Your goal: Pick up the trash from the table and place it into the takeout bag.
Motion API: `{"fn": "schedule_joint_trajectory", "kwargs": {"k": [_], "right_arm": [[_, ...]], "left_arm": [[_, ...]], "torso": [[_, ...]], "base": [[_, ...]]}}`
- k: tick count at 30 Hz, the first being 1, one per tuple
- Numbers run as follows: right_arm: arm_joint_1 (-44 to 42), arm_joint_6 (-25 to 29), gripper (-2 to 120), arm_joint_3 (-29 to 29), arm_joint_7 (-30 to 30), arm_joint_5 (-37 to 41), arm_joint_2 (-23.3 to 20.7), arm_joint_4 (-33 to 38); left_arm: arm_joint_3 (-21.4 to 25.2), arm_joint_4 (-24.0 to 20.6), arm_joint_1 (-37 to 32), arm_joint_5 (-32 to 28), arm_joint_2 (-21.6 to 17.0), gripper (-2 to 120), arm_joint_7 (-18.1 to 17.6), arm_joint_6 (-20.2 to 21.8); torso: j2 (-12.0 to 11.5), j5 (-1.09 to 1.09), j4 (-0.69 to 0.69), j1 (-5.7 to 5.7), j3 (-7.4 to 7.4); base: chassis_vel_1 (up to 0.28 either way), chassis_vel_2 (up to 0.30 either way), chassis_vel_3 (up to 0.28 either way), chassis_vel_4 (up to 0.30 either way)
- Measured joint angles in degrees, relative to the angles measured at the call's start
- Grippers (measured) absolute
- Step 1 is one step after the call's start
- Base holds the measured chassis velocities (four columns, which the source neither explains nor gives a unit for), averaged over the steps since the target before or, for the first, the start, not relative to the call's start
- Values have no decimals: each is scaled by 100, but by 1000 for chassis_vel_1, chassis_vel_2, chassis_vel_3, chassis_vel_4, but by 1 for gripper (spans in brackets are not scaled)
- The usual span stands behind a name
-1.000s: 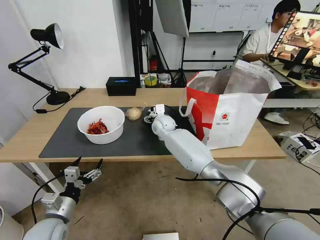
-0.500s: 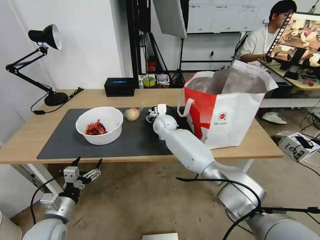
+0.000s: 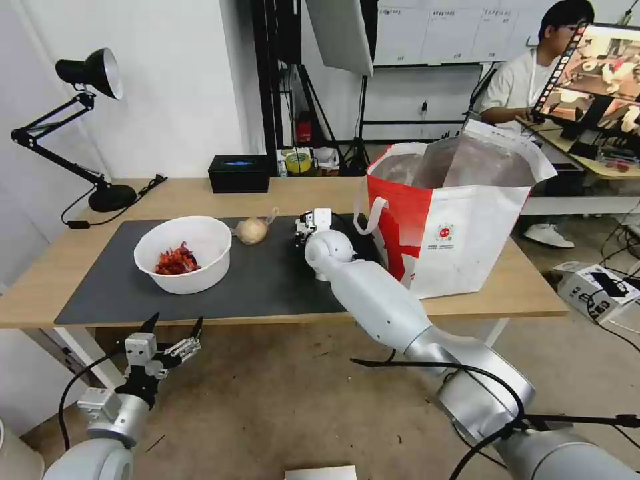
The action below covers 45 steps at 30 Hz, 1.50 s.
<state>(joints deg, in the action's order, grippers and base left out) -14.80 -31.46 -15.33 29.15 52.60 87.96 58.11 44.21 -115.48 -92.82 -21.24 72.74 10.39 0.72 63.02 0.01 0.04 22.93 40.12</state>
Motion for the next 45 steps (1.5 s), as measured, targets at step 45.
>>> {"fn": "schedule_joint_trajectory", "kwargs": {"k": [45], "right_arm": [[-1377, 323, 5, 2312, 547, 108, -3529, 5011]], "left_arm": [[-127, -213, -161, 17, -39, 100, -100, 16]], "torso": [[1, 0, -5, -1, -2]], "base": [[0, 0, 0, 0]]}}
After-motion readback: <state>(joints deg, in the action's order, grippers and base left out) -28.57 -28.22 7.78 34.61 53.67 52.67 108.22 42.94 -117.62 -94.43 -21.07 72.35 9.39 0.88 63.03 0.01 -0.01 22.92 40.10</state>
